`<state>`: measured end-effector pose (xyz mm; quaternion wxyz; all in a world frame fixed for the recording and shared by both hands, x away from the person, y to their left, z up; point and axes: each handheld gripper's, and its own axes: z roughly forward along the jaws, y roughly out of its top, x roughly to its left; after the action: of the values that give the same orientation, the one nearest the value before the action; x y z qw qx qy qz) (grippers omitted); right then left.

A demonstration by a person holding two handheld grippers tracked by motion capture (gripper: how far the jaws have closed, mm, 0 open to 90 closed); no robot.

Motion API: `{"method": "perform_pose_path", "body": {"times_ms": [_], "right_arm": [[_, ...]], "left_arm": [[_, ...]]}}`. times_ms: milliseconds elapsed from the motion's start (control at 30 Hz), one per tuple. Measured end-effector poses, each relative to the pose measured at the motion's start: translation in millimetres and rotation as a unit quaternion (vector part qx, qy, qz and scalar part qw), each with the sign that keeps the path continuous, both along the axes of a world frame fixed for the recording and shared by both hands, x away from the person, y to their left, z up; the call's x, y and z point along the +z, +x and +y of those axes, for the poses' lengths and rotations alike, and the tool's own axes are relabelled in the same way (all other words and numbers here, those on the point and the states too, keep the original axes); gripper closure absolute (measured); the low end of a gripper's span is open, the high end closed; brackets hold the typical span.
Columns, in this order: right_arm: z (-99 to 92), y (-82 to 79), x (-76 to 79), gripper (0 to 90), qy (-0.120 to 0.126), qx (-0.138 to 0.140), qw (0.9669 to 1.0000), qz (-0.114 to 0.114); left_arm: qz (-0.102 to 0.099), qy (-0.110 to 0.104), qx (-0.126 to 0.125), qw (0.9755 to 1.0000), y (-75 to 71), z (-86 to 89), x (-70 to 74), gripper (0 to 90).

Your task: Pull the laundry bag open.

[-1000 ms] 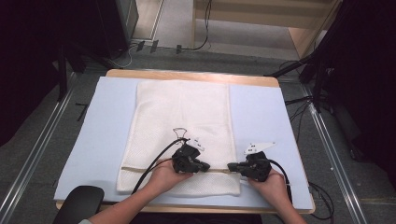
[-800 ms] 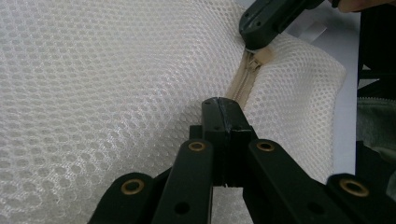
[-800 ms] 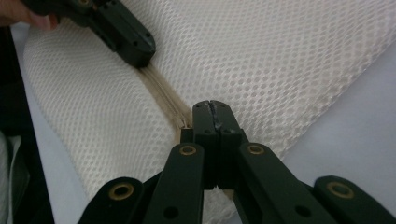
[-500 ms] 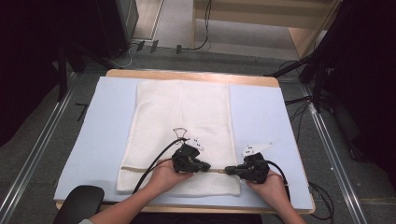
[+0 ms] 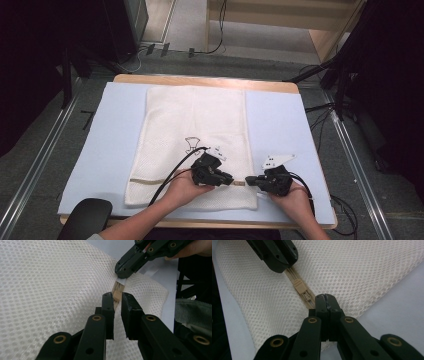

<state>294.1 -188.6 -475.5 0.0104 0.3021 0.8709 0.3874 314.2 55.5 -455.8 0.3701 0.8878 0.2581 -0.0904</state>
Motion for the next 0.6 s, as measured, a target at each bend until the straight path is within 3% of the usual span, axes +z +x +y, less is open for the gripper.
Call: {"method": "perform_pose_path", "body": {"times_ms": [100, 300, 433, 533, 600], "right_arm": [[-1.0, -1.5, -1.8, 90.0, 0.005, -0.002, 1.0, -0.003], [-2.2, -0.6, -2.8, 90.0, 0.01, -0.003, 0.9999, -0.001], [-1.7, -0.9, -2.5, 90.0, 0.009, -0.002, 1.0, -0.001], [-1.1, -1.4, -2.1, 90.0, 0.006, -0.002, 1.0, -0.003], [-1.2, -1.5, -2.1, 90.0, 0.005, -0.001, 1.0, -0.004]], "left_arm": [[-0.005, 0.01, -0.005, 0.9999, -1.1, -6.6, -3.5, 78.3], [-0.01, 0.009, 0.002, 0.9999, 1.3, -9.7, -6.6, 75.9], [-0.01, 0.004, -0.001, 0.9999, -1.7, -15.6, -7.3, 78.1], [-0.019, 0.017, -0.007, 0.9997, -2.7, -19.7, -6.5, 79.9], [-0.016, 0.013, -0.003, 0.9998, -2.1, -21.0, -7.2, 80.9]]}}
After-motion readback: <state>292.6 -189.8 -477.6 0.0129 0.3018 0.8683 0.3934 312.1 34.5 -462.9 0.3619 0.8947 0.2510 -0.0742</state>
